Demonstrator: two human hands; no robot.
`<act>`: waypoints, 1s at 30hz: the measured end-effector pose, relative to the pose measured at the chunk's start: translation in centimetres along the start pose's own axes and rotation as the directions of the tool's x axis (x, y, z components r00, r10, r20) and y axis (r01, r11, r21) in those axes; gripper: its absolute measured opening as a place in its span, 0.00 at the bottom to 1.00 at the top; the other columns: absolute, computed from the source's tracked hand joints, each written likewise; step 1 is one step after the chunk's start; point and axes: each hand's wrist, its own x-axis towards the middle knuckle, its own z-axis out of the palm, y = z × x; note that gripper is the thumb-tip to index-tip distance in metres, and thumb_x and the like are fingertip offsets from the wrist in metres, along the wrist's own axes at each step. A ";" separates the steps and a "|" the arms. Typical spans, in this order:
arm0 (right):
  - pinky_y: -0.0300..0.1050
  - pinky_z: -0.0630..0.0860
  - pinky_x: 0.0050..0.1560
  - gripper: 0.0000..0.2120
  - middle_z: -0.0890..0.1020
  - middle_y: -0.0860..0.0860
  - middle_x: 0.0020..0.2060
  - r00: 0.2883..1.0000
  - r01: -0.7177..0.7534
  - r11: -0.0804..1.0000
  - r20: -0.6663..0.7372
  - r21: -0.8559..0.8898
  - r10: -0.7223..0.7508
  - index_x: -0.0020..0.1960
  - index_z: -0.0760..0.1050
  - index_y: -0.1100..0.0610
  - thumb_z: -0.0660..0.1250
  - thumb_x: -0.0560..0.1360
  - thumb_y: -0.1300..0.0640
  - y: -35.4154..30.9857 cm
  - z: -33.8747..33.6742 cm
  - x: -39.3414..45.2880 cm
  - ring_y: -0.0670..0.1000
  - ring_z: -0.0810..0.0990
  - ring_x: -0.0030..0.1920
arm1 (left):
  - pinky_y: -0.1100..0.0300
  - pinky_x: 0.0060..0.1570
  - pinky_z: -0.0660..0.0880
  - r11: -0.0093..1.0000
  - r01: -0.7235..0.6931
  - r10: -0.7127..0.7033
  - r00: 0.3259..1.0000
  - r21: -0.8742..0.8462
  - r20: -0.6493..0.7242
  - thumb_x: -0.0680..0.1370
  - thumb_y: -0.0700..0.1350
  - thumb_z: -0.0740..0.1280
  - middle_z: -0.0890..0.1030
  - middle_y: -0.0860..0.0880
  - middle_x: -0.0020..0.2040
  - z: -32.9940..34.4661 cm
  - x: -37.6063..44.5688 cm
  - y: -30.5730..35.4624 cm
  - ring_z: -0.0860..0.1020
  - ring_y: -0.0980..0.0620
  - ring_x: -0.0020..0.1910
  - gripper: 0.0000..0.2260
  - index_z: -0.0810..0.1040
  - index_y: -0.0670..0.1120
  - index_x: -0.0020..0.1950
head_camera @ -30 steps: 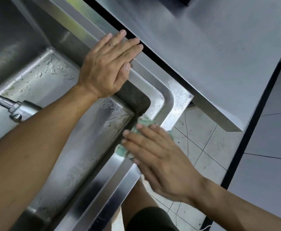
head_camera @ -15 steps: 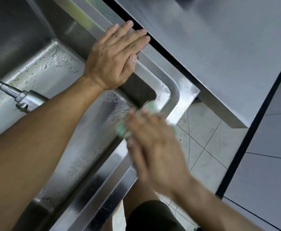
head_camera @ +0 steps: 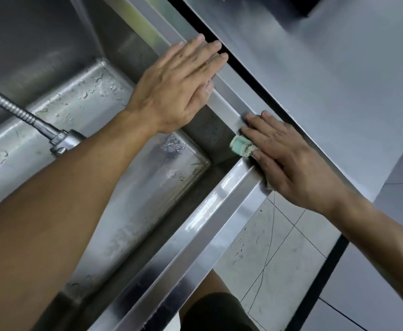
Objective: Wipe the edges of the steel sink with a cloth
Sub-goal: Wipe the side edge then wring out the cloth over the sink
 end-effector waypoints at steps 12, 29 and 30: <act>0.62 0.60 0.79 0.20 0.68 0.62 0.77 0.932 0.361 0.927 0.005 -0.106 -0.362 0.75 0.70 0.66 0.59 0.86 0.58 1.6 -0.7 15.8 0.60 0.64 0.80 | 0.48 0.83 0.43 0.855 0.511 -0.516 0.855 -0.083 -0.054 0.87 0.51 0.45 0.55 0.47 0.85 -0.9 -0.5 -4.4 0.50 0.47 0.84 0.26 0.55 0.45 0.84; 0.52 0.57 0.79 0.19 0.71 0.59 0.76 0.964 0.257 0.964 -0.053 -0.067 -0.260 0.72 0.72 0.58 0.55 0.86 0.53 -2.2 0.4 30.7 0.62 0.64 0.78 | 0.45 0.82 0.40 0.563 0.812 -0.818 0.574 0.154 -0.038 0.86 0.50 0.46 0.51 0.44 0.85 -6.0 1.4 -14.8 0.46 0.41 0.84 0.27 0.53 0.42 0.84; 0.51 0.57 0.79 0.19 0.71 0.59 0.75 0.962 0.265 0.961 -0.047 -0.076 -0.269 0.72 0.73 0.59 0.54 0.86 0.54 -2.5 0.4 31.5 0.61 0.65 0.78 | 0.44 0.82 0.41 0.529 0.832 -0.840 0.542 0.166 -0.039 0.86 0.50 0.46 0.51 0.43 0.85 -6.2 1.2 -15.4 0.47 0.41 0.84 0.27 0.53 0.42 0.84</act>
